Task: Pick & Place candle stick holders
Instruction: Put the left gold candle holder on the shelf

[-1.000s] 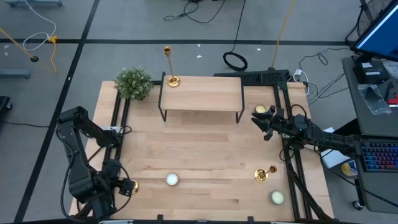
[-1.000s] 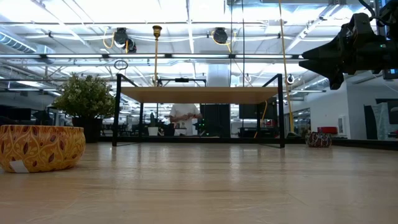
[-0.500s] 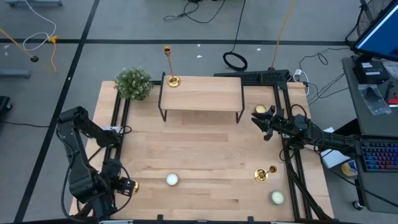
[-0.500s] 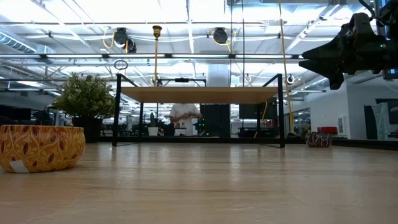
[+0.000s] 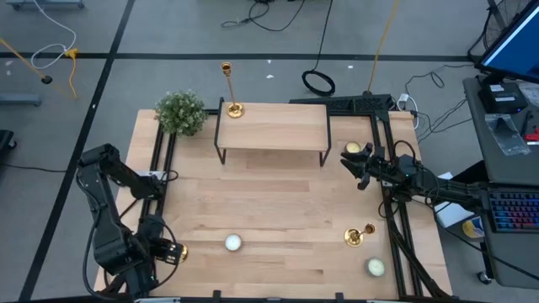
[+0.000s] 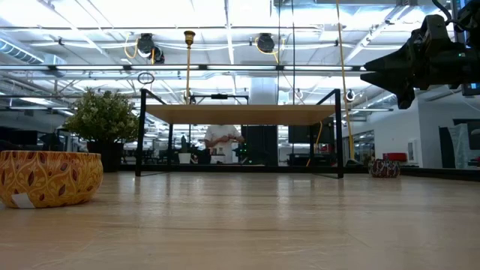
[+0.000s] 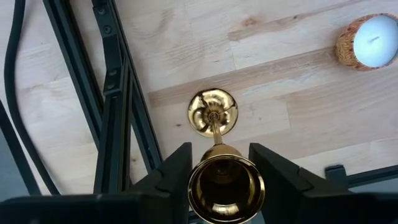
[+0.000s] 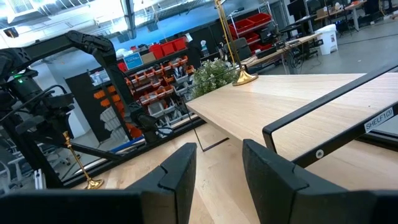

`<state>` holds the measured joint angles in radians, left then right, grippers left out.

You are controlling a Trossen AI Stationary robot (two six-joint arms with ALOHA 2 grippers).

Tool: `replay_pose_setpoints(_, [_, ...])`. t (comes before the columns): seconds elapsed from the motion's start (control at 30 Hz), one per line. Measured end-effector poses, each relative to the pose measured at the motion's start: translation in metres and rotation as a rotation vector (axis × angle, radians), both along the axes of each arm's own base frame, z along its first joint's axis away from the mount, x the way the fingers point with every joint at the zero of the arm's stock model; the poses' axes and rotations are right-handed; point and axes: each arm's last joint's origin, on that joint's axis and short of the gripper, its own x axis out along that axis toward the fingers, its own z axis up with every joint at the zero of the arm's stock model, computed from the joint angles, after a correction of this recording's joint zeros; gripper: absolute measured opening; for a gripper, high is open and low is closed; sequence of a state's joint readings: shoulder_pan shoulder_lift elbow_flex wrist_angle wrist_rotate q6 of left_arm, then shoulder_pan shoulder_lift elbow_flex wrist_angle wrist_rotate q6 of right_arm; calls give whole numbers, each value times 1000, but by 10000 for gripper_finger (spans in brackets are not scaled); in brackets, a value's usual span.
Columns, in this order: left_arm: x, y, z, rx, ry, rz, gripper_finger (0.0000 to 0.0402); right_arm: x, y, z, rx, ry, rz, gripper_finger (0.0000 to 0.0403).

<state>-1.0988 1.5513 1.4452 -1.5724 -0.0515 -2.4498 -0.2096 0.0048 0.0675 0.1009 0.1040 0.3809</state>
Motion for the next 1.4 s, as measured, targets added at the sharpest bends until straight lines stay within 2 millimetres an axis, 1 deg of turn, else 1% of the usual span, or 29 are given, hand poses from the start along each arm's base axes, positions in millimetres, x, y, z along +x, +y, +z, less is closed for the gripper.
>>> replay_pose_setpoints(0.13, [0,0,0,-2,-3,18,159,0,0,0,0,0,0,126])
replay_pose_setpoints(0.2, [0,0,0,-2,-4,20,163,0,0,0,0,0,0,126])
replay_pose_setpoints(0.37, [3,3,1,-5,-6,32,138,0,0,0,0,0,0,126])
replay_pose_setpoints(0.5, [7,9,6,0,-55,29,138,0,0,0,0,0,0,126])
replay_pose_setpoints(0.57, [9,13,8,-2,-68,28,147,0,0,0,0,0,-1,126])
replay_pose_setpoints(0.63, [12,18,11,-10,-72,24,161,0,0,0,0,0,0,126])
replay_pose_setpoints(0.7, [16,22,13,-15,-73,14,164,0,0,0,0,0,0,126])
replay_pose_setpoints(0.87, [25,34,17,-9,-100,-21,140,0,0,0,0,0,0,126])
replay_pose_setpoints(1.0, [32,45,22,1,-130,-40,140,0,0,0,0,1,0,126])
replay_pose_setpoints(1.13, [39,58,26,11,-156,-52,159,0,0,0,0,0,0,126])
replay_pose_setpoints(1.2, [43,65,29,20,-172,-62,162,0,0,0,0,1,0,126])
replay_pose_setpoints(1.33, [51,81,34,42,-196,-83,141,0,0,0,0,0,0,126])
replay_pose_setpoints(1.4, [53,89,37,56,-212,-95,140,0,0,0,0,1,-1,126])
